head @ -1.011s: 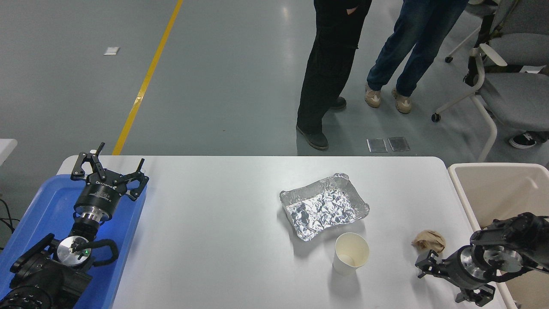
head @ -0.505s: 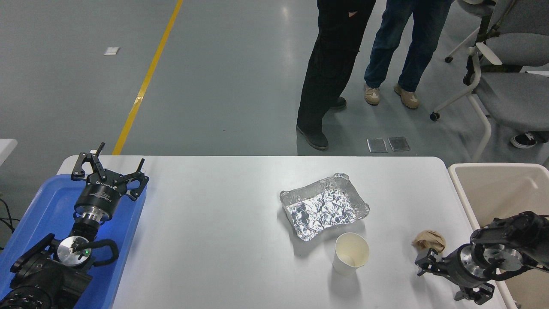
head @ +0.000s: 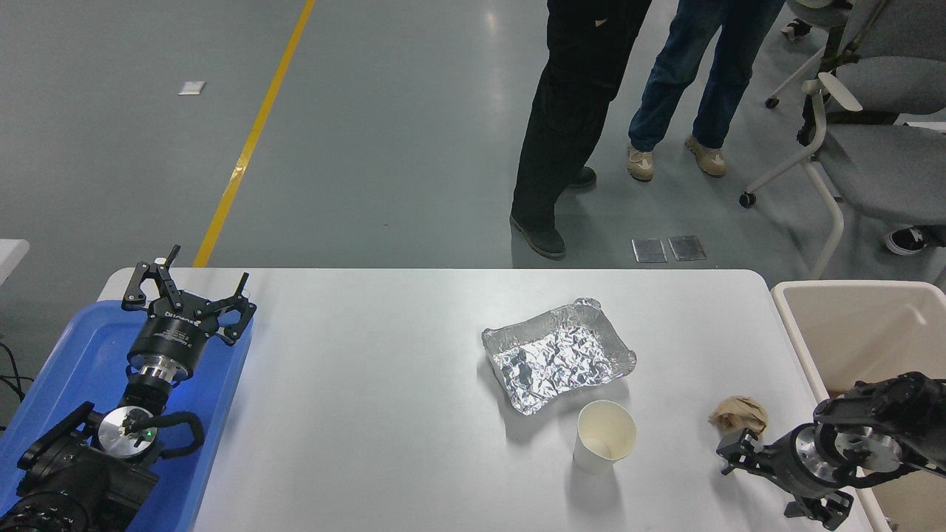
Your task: Pick up paper cup place in dustbin
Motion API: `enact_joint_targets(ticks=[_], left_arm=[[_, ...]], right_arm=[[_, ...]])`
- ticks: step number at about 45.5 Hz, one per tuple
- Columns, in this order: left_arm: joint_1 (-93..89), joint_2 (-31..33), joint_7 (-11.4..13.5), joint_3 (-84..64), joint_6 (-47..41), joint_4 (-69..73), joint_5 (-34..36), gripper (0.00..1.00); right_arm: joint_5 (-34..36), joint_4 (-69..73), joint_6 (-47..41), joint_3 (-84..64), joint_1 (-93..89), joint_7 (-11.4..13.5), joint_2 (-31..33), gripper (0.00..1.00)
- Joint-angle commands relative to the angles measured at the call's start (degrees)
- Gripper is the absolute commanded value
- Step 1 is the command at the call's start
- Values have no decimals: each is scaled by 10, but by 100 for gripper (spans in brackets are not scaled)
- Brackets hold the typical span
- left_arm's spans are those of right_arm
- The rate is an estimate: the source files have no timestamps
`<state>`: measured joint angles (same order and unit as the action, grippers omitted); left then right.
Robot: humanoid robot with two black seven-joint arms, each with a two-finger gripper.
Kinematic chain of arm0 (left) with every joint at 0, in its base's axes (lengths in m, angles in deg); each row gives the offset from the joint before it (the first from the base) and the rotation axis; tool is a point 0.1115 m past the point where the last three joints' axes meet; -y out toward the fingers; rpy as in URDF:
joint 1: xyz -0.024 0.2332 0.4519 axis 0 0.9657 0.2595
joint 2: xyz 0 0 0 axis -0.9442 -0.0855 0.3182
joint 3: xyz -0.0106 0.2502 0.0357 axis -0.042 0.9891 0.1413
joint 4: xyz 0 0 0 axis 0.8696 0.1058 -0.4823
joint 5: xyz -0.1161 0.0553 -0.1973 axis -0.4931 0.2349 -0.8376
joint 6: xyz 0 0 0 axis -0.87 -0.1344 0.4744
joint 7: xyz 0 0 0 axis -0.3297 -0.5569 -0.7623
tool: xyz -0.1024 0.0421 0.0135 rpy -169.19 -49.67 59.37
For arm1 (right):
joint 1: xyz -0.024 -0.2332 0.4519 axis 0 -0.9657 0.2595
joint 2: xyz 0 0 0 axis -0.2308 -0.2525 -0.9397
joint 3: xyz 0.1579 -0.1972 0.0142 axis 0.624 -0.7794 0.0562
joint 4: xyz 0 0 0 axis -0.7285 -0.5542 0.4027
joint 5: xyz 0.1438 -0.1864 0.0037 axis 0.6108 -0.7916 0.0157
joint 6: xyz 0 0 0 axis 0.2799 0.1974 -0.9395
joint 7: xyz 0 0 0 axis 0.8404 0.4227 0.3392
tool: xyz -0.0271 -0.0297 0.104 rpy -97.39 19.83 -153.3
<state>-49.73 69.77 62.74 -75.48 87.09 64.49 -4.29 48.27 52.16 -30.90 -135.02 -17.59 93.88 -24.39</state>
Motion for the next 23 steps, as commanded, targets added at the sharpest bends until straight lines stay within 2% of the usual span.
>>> enact_joint_targets(ticks=[1, 14, 23], left_arm=[[0, 0, 0, 0, 0, 0, 0, 99], [0, 0, 0, -1, 0, 0, 0, 99], [0, 0, 0, 0, 0, 0, 0, 99]], right_arm=[[-4, 4, -56, -2, 22, 2, 12, 100], [-4, 40, -104, -27, 89, 2, 55, 100], [-5, 129, -104, -124, 212, 3, 48, 100]])
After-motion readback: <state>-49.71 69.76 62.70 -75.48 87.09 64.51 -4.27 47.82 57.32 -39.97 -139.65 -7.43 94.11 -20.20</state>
